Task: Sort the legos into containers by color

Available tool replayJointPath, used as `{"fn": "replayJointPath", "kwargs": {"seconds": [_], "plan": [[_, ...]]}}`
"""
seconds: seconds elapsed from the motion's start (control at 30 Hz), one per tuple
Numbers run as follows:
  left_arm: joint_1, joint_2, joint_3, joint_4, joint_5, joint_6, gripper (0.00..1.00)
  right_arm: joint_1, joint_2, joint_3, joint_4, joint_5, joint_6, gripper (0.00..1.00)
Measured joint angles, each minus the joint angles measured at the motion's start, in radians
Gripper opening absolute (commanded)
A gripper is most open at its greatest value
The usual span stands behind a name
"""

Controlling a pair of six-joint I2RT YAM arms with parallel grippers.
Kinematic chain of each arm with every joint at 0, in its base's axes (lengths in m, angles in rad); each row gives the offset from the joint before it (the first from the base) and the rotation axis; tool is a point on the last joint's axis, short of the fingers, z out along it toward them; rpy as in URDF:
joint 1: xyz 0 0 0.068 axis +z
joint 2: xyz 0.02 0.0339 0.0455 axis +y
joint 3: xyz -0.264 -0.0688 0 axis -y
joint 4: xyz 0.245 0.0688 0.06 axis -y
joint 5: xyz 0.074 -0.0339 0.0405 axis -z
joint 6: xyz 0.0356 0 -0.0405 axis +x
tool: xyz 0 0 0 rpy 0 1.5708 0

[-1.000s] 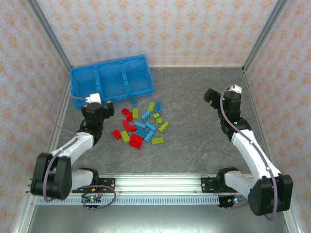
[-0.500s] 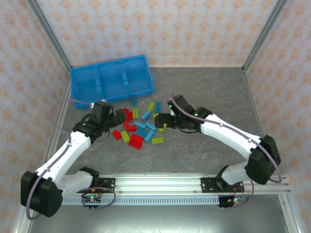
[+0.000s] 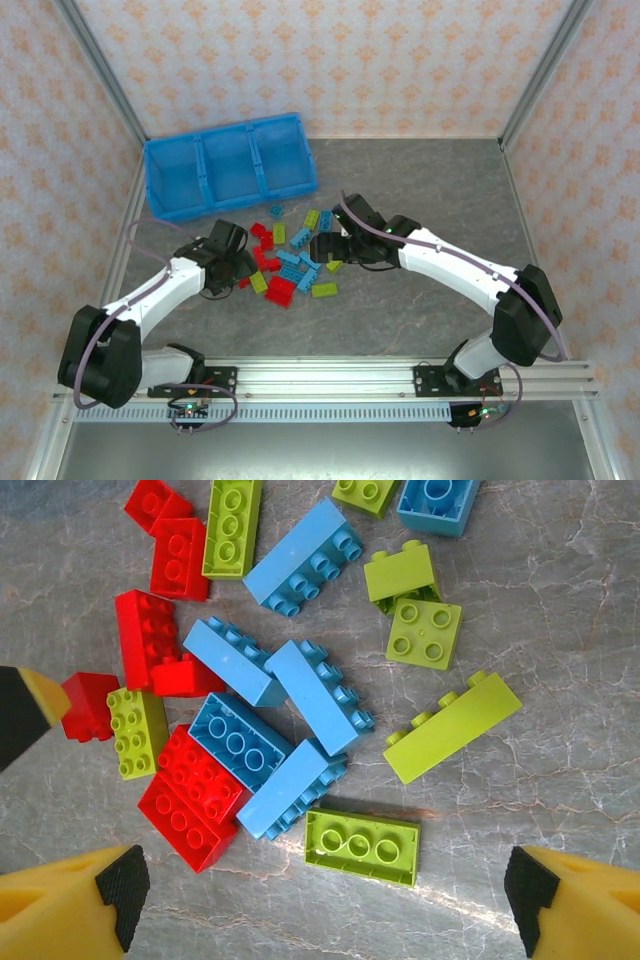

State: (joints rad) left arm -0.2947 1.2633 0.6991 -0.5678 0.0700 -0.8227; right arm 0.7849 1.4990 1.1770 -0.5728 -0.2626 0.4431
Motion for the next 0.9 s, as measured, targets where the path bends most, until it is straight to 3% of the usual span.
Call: {"fn": "replayJointPath", "kwargs": {"seconds": [0.27, 0.5, 0.7, 0.8, 0.9], "plan": [[0.0, 0.101, -0.001, 0.054, -0.003, 0.003, 0.57, 0.007, 0.0, -0.001, -0.003, 0.004, 0.017, 0.93], [0.0, 0.103, -0.001, 0.089, -0.003, 0.007, 0.27, 0.011, 0.0, -0.001, -0.004, 0.006, 0.022, 0.93], [0.0, -0.01, 0.077, -0.018, -0.081, 0.028, 0.26, 0.011, 0.0, -0.002, -0.004, 0.016, 0.029, 0.93], [0.018, -0.046, 0.219, -0.057, -0.153, 0.06, 0.26, 0.011, 0.0, -0.002, -0.004, 0.024, 0.029, 0.93], [0.094, -0.017, 0.378, -0.052, -0.219, 0.092, 0.26, 0.011, 0.0, -0.002, -0.004, 0.029, 0.029, 0.93]]}}
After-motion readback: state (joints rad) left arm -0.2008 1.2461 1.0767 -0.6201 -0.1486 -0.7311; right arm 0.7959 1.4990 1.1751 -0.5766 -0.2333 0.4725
